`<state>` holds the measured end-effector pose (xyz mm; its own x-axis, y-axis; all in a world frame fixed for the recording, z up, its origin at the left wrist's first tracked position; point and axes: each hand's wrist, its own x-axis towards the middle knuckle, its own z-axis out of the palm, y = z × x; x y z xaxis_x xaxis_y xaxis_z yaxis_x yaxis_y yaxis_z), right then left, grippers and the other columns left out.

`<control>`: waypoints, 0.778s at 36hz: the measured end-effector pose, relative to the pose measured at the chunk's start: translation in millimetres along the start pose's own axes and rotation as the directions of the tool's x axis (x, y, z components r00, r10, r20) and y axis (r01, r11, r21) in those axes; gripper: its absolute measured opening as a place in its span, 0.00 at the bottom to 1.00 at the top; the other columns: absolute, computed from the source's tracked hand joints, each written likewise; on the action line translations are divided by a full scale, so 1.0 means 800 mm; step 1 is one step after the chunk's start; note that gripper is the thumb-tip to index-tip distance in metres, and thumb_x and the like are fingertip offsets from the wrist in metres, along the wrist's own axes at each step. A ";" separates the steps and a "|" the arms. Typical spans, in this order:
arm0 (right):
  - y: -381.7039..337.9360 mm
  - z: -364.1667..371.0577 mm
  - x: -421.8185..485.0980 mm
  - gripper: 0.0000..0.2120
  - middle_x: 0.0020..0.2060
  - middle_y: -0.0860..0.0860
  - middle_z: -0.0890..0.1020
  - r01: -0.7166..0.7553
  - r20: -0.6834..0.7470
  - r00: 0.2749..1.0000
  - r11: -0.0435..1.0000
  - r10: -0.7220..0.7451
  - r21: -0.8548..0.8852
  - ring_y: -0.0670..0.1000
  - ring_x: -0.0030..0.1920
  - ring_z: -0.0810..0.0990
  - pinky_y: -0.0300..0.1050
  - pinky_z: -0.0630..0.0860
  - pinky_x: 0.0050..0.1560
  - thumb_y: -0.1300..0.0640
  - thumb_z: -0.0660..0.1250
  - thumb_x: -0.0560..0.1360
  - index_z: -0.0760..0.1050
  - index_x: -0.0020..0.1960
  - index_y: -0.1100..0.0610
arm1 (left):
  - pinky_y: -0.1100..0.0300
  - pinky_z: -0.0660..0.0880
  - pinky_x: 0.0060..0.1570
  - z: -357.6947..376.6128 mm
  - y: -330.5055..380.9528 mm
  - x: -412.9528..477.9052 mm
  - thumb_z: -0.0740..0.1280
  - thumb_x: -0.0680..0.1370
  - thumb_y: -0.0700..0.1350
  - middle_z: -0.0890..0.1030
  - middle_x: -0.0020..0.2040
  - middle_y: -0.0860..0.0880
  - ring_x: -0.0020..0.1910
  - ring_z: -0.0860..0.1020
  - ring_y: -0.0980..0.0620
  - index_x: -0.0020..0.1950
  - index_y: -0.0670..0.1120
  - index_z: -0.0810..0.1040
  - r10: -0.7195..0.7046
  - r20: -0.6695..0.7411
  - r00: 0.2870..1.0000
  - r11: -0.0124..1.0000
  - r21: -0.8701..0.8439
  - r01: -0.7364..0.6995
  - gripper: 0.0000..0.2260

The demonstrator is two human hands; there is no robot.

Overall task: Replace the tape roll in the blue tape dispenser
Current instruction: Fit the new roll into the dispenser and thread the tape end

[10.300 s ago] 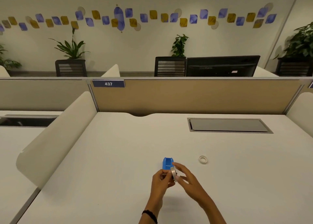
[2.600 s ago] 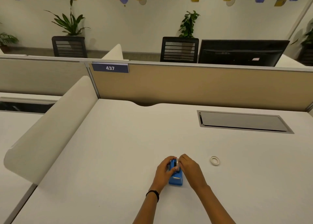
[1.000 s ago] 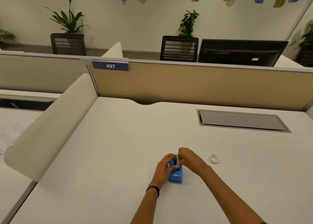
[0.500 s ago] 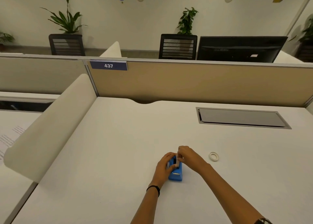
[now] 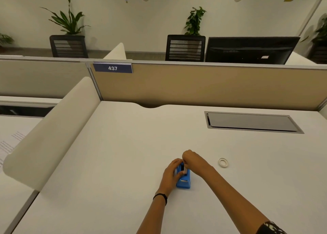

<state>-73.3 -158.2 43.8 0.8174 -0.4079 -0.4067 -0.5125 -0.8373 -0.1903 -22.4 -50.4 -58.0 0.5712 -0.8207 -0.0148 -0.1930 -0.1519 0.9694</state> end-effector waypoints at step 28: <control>0.008 0.012 -0.015 0.06 0.38 0.57 0.71 -0.021 -0.097 0.995 0.987 0.037 0.159 0.53 0.36 0.70 0.42 0.65 0.37 0.66 0.61 0.75 0.76 0.44 0.68 | 0.67 0.73 0.57 -0.003 0.001 0.001 0.68 0.76 0.47 0.77 0.57 0.56 0.56 0.75 0.59 0.56 0.59 0.74 0.044 0.022 0.999 0.998 0.045 -0.045 0.11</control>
<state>-88.8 -155.3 38.8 0.8196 -0.4720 -0.3248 -0.5650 -0.7599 -0.3214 -20.4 -50.1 -56.6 0.5446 -0.8384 0.0228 -0.2543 -0.1391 0.9571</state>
